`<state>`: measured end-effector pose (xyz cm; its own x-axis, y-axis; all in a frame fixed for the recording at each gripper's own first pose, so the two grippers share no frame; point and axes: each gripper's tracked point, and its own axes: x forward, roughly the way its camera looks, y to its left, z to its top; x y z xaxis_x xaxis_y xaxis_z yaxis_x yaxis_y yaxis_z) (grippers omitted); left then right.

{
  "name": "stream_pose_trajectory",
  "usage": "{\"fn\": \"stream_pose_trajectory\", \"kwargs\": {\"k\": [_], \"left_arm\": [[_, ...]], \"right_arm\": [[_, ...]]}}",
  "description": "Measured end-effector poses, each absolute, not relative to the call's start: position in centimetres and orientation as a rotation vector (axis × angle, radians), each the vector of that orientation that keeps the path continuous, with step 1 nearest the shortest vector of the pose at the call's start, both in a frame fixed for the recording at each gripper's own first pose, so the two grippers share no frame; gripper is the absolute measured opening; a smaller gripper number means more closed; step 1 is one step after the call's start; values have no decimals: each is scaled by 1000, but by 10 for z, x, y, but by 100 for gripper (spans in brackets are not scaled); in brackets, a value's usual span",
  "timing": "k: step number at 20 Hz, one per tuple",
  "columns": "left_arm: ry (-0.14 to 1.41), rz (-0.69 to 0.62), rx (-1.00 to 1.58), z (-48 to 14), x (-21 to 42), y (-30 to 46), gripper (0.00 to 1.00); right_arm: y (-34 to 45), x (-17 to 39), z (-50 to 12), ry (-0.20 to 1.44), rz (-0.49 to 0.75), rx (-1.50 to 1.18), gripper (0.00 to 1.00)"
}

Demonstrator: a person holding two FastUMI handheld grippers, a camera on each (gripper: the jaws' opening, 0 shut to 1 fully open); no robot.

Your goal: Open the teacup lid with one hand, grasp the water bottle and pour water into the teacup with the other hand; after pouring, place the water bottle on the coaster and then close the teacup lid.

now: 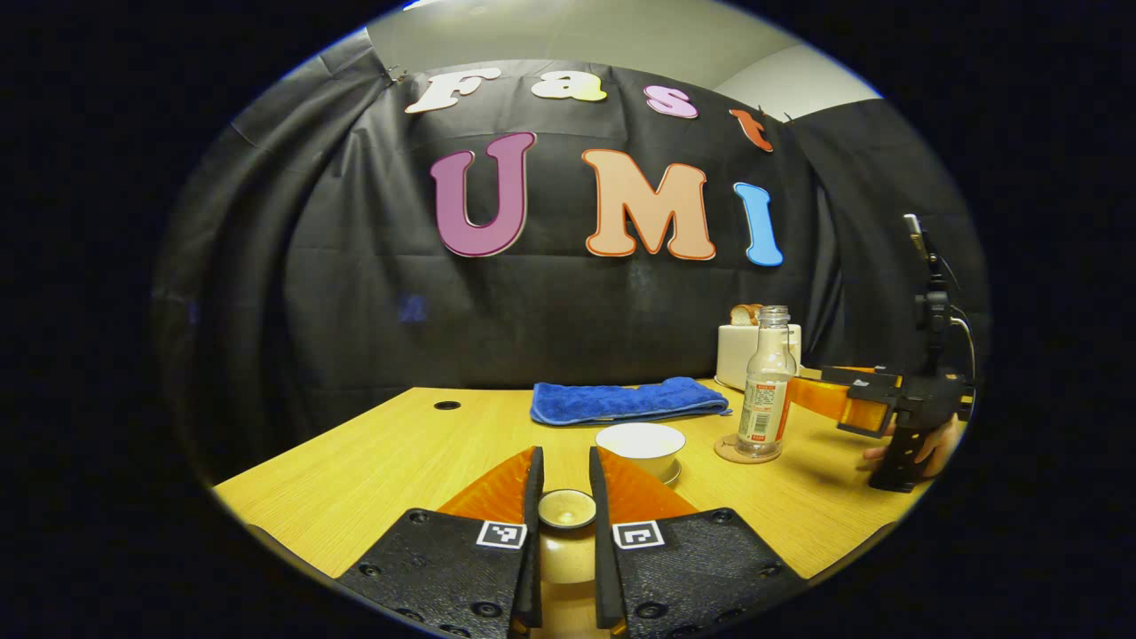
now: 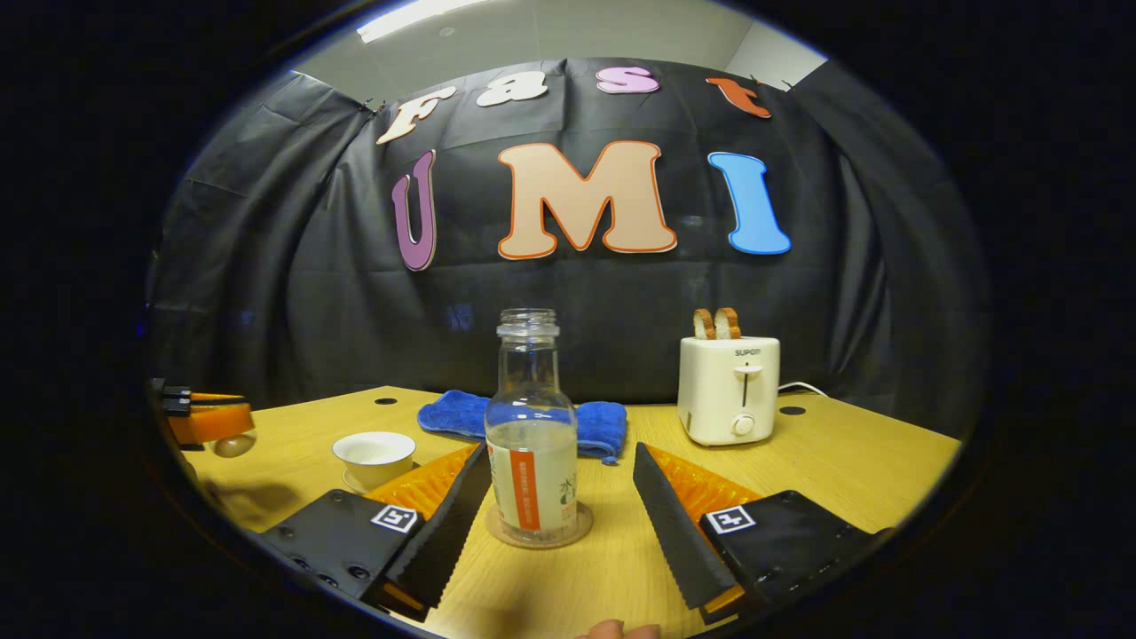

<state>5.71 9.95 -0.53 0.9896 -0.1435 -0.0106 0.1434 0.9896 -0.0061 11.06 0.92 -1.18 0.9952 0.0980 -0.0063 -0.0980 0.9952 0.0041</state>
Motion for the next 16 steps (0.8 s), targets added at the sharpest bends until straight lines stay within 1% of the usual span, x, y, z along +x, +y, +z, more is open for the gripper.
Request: {"fn": "stream_pose_trajectory", "kwargs": {"k": [5,6,7,8,10,11,12,13,15,16], "left_arm": [[8,-235,-7,-7,98,78,21],[5,-244,-6,-6,104,74,20],[6,-247,-6,-7,111,72,21],[8,-246,-6,-8,118,70,20],[8,-251,-7,-7,129,65,20],[10,-250,-3,-9,135,62,20],[10,-244,-6,-8,140,60,21],[11,-242,-4,-8,144,58,20],[13,-248,-4,-9,151,50,20],[13,-253,-2,-9,155,47,20]], "right_arm": [[-11,74,-8,5,119,4,96],[-16,69,-7,4,115,4,100],[-21,66,-7,4,112,3,96],[-24,63,-6,4,109,3,100],[-30,59,-7,4,99,3,100],[-30,58,-6,3,98,3,96],[-29,58,-6,4,103,3,96],[-28,57,-6,4,107,3,100],[-29,58,-6,4,107,3,100],[-28,57,-6,4,107,3,96]]}}
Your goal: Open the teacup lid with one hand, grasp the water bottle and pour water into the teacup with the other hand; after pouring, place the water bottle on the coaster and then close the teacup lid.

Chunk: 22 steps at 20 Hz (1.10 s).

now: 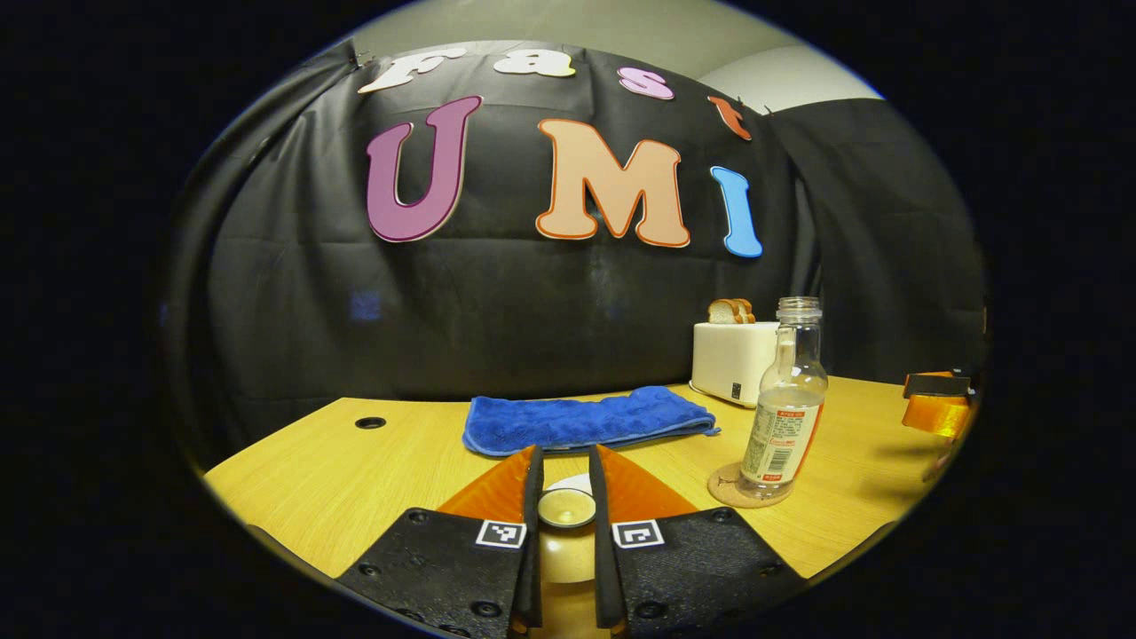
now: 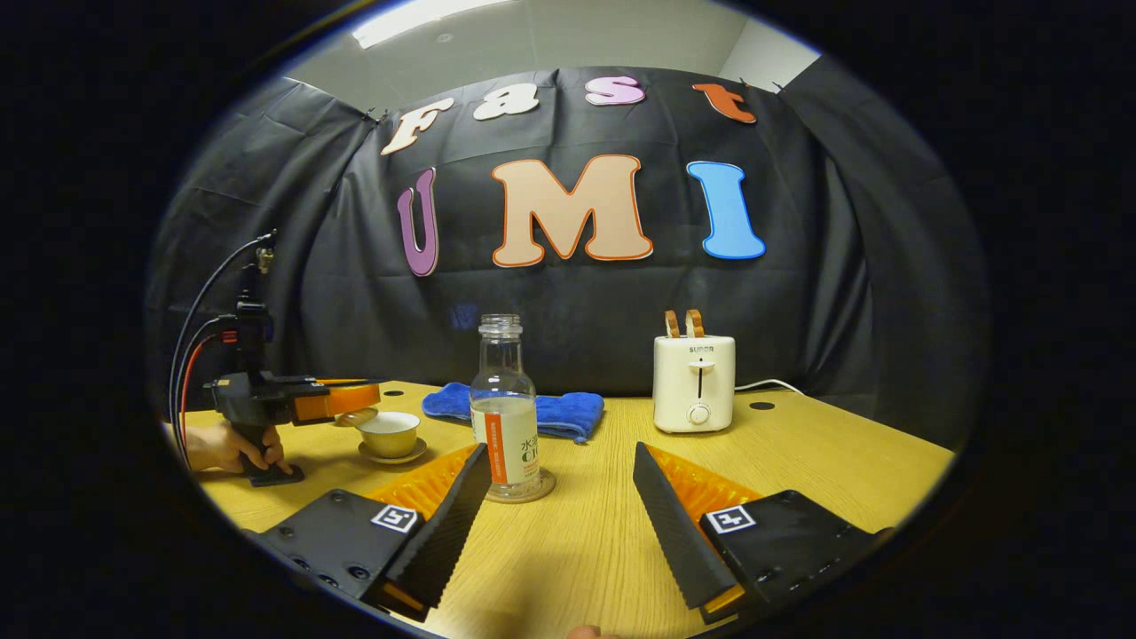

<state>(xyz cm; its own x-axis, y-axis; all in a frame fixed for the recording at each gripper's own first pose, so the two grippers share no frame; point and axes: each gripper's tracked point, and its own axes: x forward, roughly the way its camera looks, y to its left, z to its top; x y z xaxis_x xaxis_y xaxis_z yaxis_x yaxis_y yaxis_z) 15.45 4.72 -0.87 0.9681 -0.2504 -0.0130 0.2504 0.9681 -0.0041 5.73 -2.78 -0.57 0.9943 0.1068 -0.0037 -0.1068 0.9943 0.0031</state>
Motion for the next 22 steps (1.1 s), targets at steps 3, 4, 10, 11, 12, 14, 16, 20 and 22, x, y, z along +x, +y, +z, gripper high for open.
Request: {"fn": "stream_pose_trajectory", "kwargs": {"k": [3,4,10,11,12,14,16,20,22], "left_arm": [[29,-260,11,-12,165,38,20],[40,-264,21,-13,168,33,20],[106,-275,74,-25,179,22,21],[114,-276,79,-25,180,21,21],[121,-275,86,-26,180,21,21],[141,-276,103,-29,181,19,21],[163,-277,121,-33,181,18,21],[164,-268,129,-33,181,19,22],[165,-266,130,-33,182,19,22]], "right_arm": [[-29,58,-6,4,106,3,100],[-29,59,-7,3,106,3,99],[-26,57,-6,4,112,2,100],[-27,56,-6,3,111,3,100],[-27,56,-6,3,111,3,100],[-26,56,-6,3,111,3,100],[-26,57,-6,3,111,3,100],[-26,56,-7,2,111,3,100],[-26,56,-7,2,110,3,100]]}}
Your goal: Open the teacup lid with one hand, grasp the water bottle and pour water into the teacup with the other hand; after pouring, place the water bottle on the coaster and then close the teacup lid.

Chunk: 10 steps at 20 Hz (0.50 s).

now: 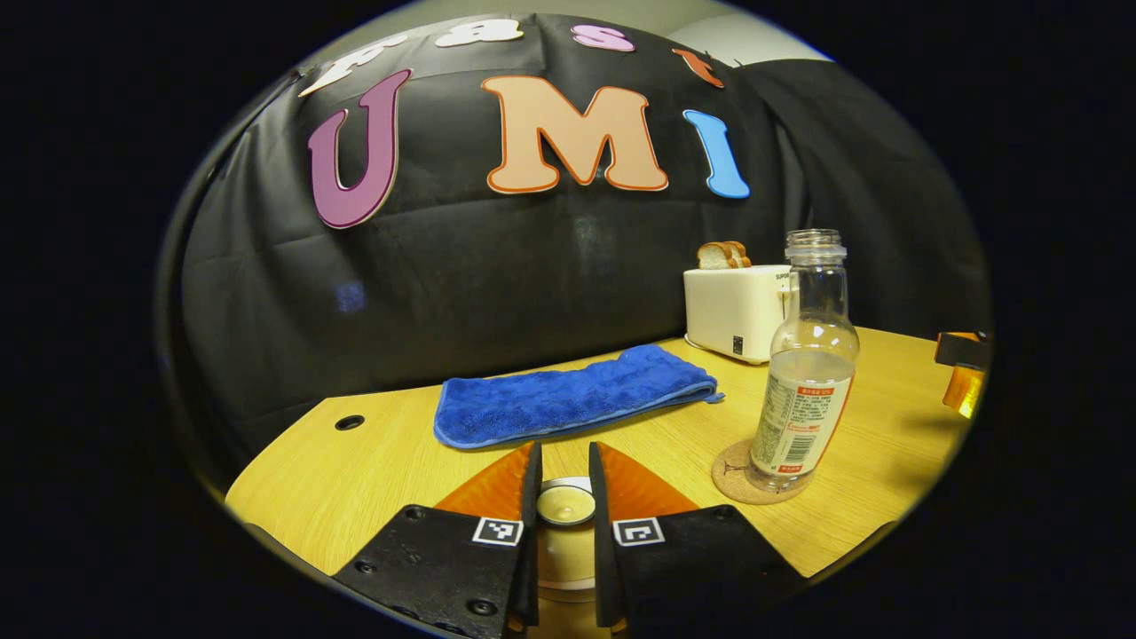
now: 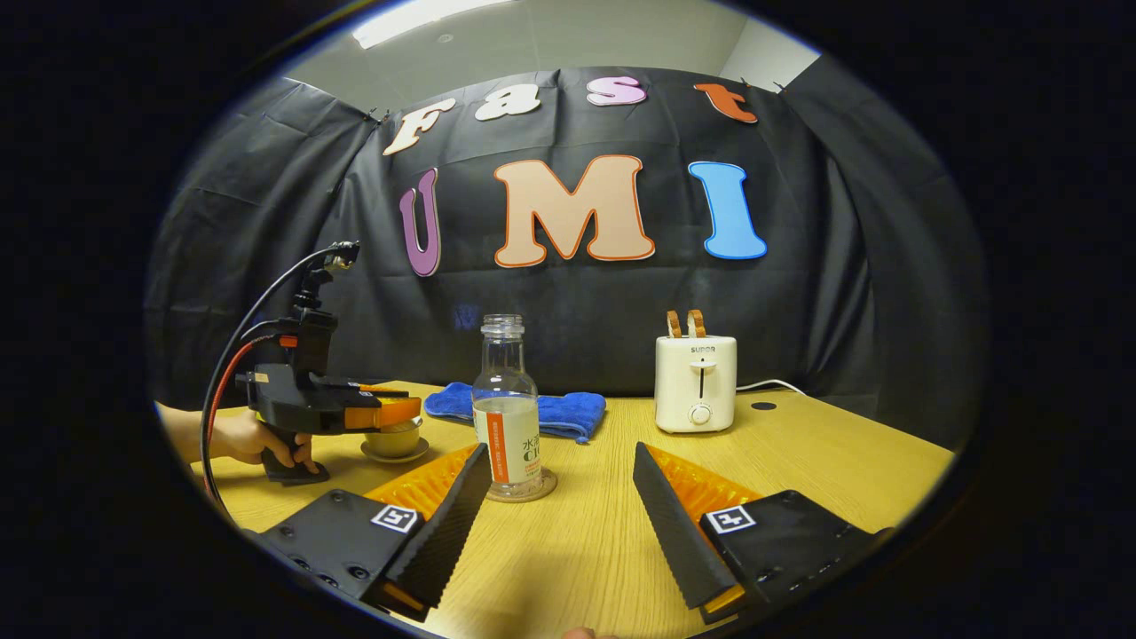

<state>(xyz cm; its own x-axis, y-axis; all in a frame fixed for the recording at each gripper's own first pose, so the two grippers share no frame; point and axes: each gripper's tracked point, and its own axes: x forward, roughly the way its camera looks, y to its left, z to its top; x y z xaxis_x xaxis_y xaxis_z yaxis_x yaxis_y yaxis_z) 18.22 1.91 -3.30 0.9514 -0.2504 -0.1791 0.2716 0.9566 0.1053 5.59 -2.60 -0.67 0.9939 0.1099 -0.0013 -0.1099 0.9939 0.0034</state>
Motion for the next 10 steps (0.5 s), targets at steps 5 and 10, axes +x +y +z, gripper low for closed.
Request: {"fn": "stream_pose_trajectory", "kwargs": {"k": [5,10], "left_arm": [[98,-210,103,-21,183,32,80],[-6,-163,29,-5,179,45,97]], "right_arm": [[-26,56,-6,1,109,3,100],[-25,56,-7,0,109,3,100]]}}
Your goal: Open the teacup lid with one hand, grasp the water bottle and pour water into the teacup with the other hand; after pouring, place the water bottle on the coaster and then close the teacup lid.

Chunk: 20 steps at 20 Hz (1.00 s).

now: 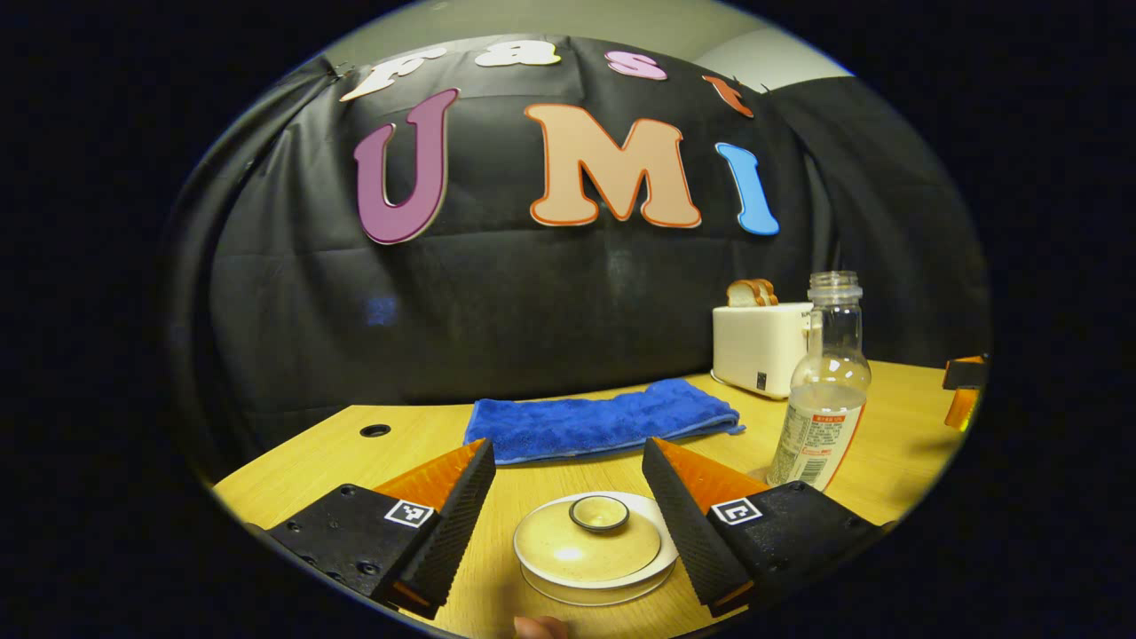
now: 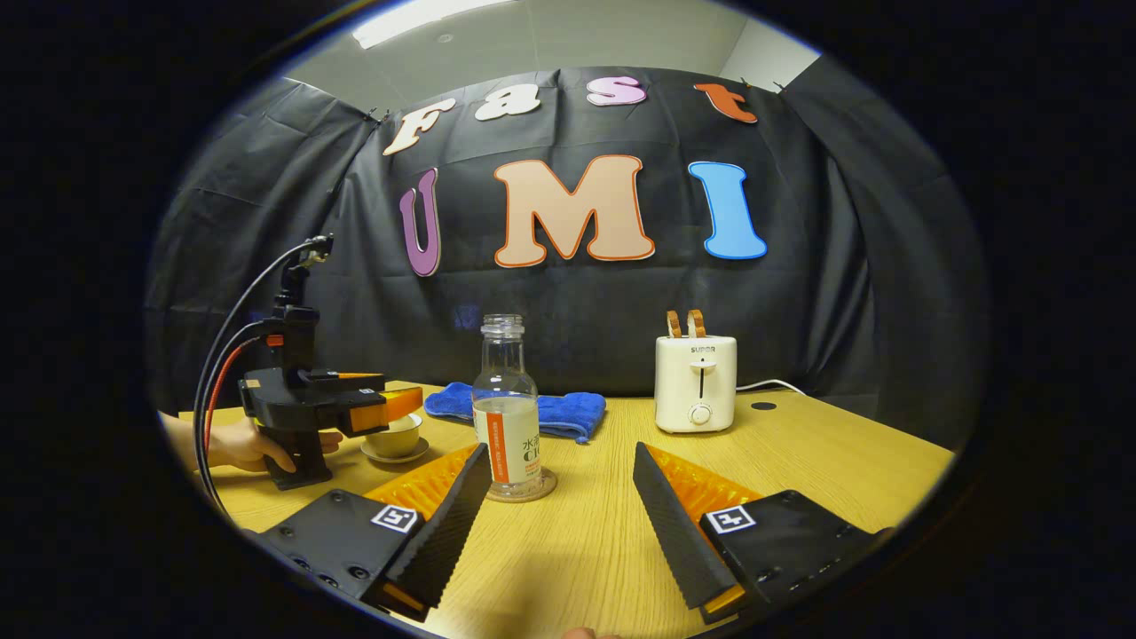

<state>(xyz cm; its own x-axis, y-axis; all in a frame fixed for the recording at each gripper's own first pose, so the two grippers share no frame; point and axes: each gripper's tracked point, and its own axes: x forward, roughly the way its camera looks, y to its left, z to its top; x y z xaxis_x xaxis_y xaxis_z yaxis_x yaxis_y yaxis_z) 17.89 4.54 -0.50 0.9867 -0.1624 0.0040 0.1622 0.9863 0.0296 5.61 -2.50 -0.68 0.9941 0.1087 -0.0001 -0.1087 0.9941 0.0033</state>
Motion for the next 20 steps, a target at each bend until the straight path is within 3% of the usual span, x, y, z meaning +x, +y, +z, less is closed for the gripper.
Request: {"fn": "stream_pose_trajectory", "kwargs": {"k": [10,13,19,20], "left_arm": [[21,-102,-13,-11,168,55,96],[18,-82,-12,-9,148,51,97],[8,-67,-8,-5,92,30,95],[9,-68,-8,-5,83,25,96]], "right_arm": [[-30,57,-6,-2,84,2,100],[-36,57,-6,-3,54,1,96],[-41,54,-5,-5,10,-1,100],[-41,53,-5,-5,8,-1,96]]}}
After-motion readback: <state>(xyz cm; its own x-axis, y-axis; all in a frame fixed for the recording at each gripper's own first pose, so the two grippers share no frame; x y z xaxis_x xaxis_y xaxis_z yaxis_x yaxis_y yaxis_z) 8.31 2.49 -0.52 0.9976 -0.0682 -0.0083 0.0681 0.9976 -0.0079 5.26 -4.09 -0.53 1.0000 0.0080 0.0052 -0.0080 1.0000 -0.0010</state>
